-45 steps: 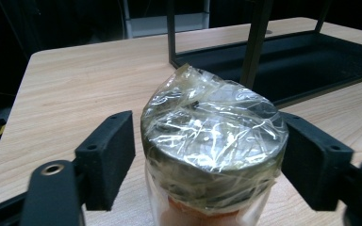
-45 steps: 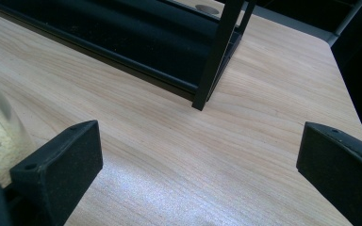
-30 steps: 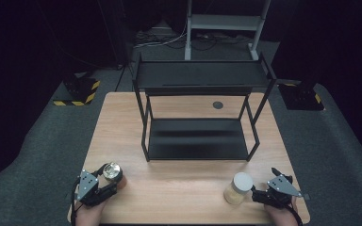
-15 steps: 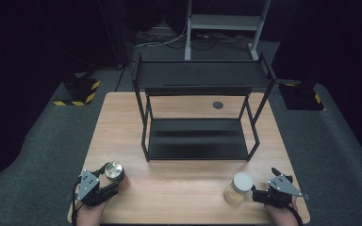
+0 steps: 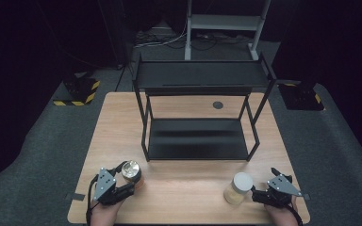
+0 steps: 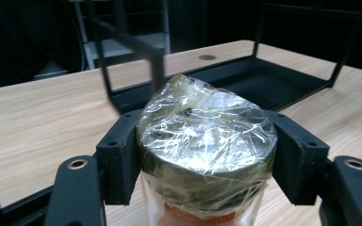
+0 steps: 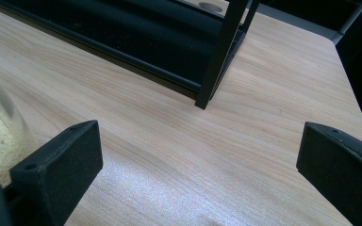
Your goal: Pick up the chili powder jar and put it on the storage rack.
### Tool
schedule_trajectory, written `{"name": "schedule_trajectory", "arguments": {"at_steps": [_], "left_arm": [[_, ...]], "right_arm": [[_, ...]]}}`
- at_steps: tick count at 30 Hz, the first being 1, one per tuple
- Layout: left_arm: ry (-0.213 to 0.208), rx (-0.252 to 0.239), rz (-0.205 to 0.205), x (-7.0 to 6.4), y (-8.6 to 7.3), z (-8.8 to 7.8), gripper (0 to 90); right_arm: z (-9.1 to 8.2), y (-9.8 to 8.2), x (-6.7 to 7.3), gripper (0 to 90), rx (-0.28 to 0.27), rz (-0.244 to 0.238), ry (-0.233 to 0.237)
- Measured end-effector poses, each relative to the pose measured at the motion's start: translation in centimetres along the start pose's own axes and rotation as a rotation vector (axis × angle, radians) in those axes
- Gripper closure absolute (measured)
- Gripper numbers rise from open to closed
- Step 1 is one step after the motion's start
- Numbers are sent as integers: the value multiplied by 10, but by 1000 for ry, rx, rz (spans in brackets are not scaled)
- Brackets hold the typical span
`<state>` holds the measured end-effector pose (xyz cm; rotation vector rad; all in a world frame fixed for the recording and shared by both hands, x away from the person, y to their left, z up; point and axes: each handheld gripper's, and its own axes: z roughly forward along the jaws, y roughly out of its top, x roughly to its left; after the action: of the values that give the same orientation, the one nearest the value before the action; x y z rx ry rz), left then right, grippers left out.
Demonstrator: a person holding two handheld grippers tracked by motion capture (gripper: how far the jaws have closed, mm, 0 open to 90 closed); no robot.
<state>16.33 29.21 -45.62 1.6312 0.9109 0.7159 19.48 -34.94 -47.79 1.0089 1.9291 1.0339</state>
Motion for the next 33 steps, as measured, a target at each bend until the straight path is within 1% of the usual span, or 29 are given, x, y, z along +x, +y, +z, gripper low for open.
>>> {"name": "schedule_trajectory", "arguments": {"at_steps": [1,3,5,6,12,16,18,23,26,28,31,33], "left_arm": [[-4,-3,-1,-1,1,1,347],[-24,-4,13,-3,3,6,347],[-35,-2,24,-5,6,10,347],[-46,1,33,-6,8,15,347],[-68,4,51,-9,15,23,347],[-87,-1,39,-9,21,30,347],[-87,-10,48,-12,25,32,347],[-97,-30,55,-16,38,39,347],[-100,-39,55,-16,44,43,347],[-106,-46,47,-15,50,46,347],[-104,-53,54,-14,58,49,347],[-105,-59,50,-14,63,52,347]], "right_arm": [[0,0,0,3,-1,1,0],[0,0,0,3,0,0,1],[0,0,0,3,0,1,2],[0,0,0,3,2,-1,2],[0,0,1,3,3,-6,0],[0,0,0,3,2,-3,1],[0,0,0,3,1,-6,1],[0,0,0,3,0,0,1],[0,0,0,3,-1,-1,1],[0,0,0,3,-1,-1,1],[0,0,-1,3,-1,2,2],[0,0,-1,3,-2,2,2]]}}
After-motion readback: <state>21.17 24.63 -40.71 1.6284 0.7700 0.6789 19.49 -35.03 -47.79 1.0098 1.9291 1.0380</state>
